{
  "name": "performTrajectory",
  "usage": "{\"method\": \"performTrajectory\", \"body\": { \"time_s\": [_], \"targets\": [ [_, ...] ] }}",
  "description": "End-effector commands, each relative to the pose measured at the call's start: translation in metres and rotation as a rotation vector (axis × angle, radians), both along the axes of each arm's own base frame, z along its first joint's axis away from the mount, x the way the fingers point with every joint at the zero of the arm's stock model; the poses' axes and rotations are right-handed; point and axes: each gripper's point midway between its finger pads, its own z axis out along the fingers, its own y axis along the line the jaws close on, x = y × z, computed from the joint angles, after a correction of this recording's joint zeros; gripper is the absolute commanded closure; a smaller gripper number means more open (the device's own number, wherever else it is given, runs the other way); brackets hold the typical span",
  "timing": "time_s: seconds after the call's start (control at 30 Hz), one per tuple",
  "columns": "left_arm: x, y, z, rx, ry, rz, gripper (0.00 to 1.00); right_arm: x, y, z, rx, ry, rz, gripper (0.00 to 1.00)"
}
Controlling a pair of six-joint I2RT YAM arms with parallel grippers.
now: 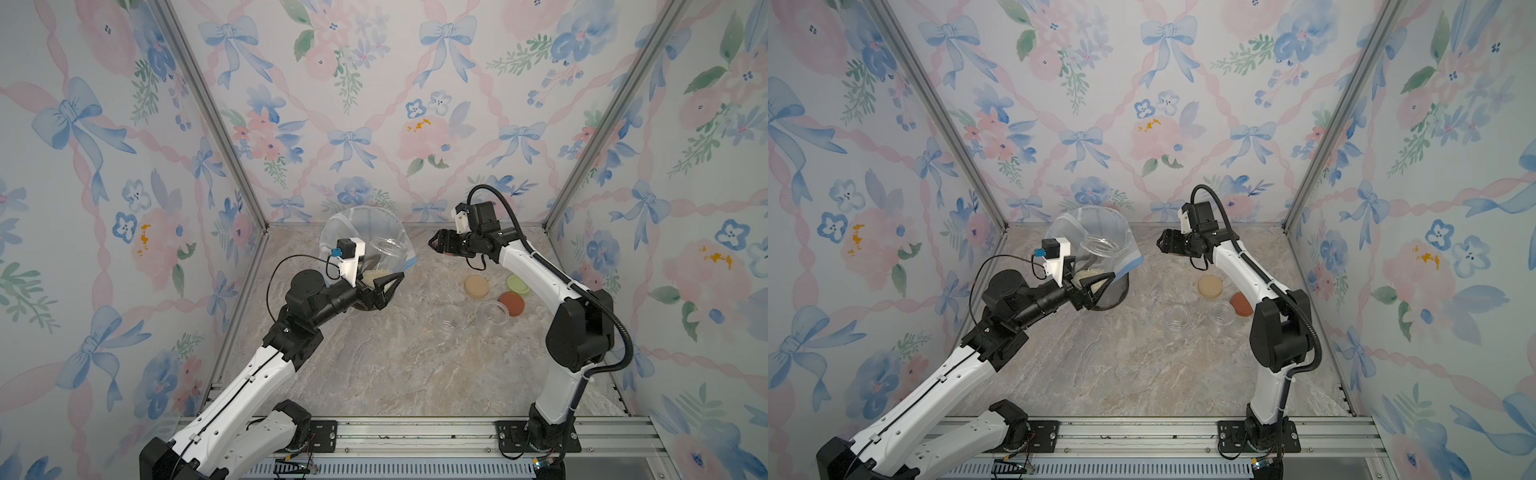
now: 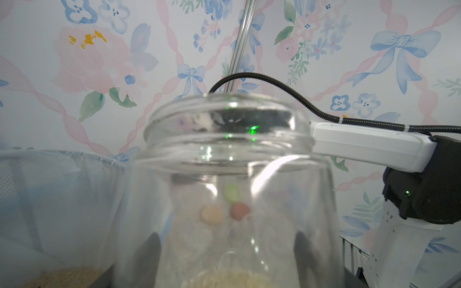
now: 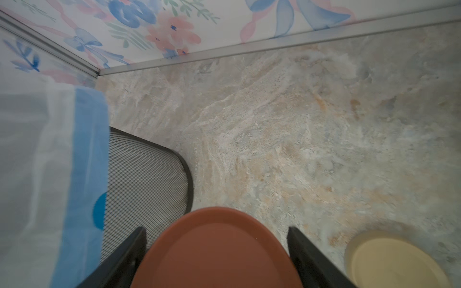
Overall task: Empty moldy rice from jars
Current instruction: Place the lid at the center of the board.
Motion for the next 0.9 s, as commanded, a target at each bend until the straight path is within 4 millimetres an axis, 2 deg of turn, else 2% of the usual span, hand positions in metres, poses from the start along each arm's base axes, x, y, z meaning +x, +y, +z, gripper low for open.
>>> {"method": "performTrajectory", "body": {
  "time_s": [0.0,0.07,0.47,0.7,0.87],
  "targets": [
    [-0.008,0.010,0.040,-0.052,-0.100,0.016,1.00,0.010,-0.012,-0.028,-0.118,0.056,-0.002,0.54],
    [-0.008,0.011,0.043,-0.050,-0.101,0.018,1.00,0.014,-0.014,-0.047,-0.161,0.099,0.001,0.54],
    [-0.008,0.017,0.050,-0.043,-0.097,0.030,1.00,0.024,-0.029,-0.124,-0.336,0.277,0.010,0.53],
    [-0.009,0.020,0.051,-0.041,-0.090,0.043,1.00,0.024,-0.035,-0.152,-0.397,0.354,0.004,0.51],
    [-0.011,0.025,0.049,-0.048,-0.086,0.067,1.00,0.018,-0.040,-0.160,-0.419,0.395,0.001,0.41]
  ]
}}
